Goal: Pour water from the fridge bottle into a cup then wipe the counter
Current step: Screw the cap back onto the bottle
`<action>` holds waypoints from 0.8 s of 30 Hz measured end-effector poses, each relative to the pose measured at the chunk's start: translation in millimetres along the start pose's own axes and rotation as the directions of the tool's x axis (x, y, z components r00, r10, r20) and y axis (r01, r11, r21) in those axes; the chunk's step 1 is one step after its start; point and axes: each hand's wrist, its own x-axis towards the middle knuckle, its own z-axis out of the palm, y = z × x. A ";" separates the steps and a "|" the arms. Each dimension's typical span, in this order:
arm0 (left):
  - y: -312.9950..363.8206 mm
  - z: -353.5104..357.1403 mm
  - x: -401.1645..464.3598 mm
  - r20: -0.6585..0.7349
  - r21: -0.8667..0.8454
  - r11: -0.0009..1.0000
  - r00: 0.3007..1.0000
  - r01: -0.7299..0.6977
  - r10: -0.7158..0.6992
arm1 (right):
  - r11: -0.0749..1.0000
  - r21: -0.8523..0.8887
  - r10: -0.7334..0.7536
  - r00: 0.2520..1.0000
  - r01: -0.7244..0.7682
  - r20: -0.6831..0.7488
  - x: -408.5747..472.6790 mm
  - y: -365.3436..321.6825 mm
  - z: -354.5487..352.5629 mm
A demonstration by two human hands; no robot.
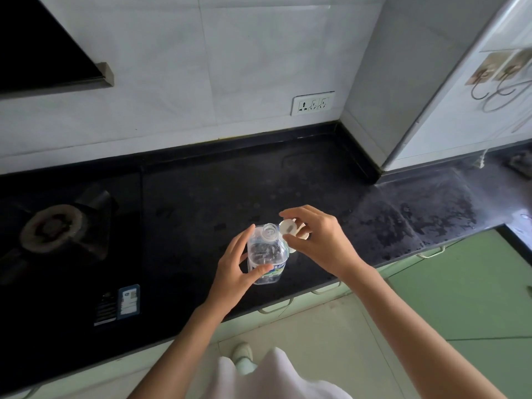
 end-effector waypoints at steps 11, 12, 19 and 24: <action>-0.5 -0.3 1.1 0.020 0.014 1.000 1.000 -0.020 0.020 | 0.965 -0.245 -0.046 0.981 0.093 0.190 17.6 -11.7 -12.2; -1.0 0.0 1.2 0.021 0.017 1.000 1.000 -0.018 0.018 | 0.963 -0.246 -0.055 0.977 0.106 0.204 18.9 -12.6 -12.0; -2.0 -0.5 2.9 0.018 0.020 1.000 1.000 -0.011 0.011 | 0.968 -0.220 -0.068 0.974 0.117 0.217 26.5 -25.4 -9.6; -3.5 -1.1 3.2 0.019 0.015 1.000 1.000 -0.014 0.014 | 0.923 -0.296 -0.159 0.944 0.246 0.288 28.3 -31.8 -4.4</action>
